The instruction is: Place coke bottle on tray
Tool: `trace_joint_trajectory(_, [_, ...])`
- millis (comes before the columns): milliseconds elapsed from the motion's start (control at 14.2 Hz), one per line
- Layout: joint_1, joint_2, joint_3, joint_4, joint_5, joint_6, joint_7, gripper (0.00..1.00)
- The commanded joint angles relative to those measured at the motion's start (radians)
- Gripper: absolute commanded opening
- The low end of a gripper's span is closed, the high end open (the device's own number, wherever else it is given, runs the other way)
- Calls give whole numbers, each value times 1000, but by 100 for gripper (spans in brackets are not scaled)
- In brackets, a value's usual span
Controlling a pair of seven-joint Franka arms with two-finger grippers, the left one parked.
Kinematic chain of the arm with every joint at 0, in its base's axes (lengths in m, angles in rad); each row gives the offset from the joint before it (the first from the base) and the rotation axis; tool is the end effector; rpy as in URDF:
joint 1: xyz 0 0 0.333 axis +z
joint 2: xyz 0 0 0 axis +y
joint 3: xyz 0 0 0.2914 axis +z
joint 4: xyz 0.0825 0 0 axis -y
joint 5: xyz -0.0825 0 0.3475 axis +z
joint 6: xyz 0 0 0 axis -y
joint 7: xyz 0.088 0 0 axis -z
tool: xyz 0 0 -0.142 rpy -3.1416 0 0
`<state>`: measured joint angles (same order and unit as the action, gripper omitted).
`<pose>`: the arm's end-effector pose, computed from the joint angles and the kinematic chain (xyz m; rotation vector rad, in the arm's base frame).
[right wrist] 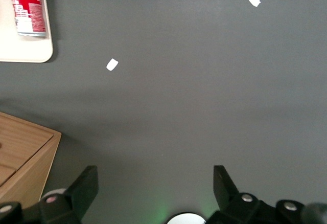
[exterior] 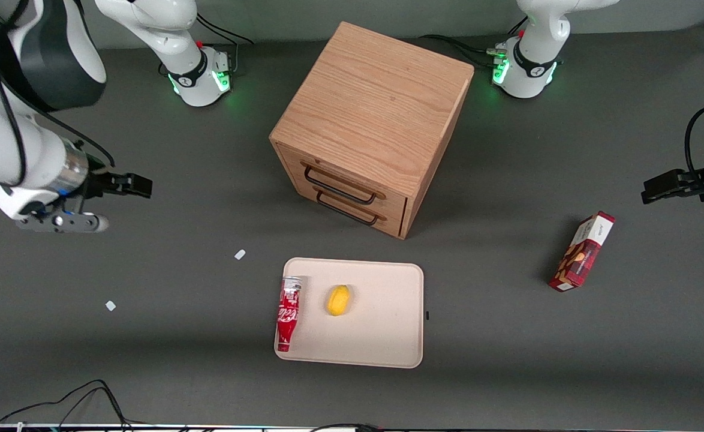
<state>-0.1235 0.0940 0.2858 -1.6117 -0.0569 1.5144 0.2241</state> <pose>0.5190 0.0715 0.4962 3.0623 -0.0894 -0.2736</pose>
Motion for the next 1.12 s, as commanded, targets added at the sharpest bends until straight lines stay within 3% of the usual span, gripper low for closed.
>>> trace_joint_trajectory(0, [285,-158,-335,-137,92,35,-51,100])
trace_joint_trajectory(70, [330,-196,-390,-166,97,41,-96,100])
trace_joint_trajectory(351, [317,-309,-379,-266,97,67,-111,100])
trace_joint_trajectory(421, [286,-307,-369,-260,100,58,-88,100])
trace_joint_trajectory(632, [125,-298,-223,-218,98,20,-101,100])
trace_joint_trajectory(1053, [140,-281,-231,-182,97,-23,-100,100])
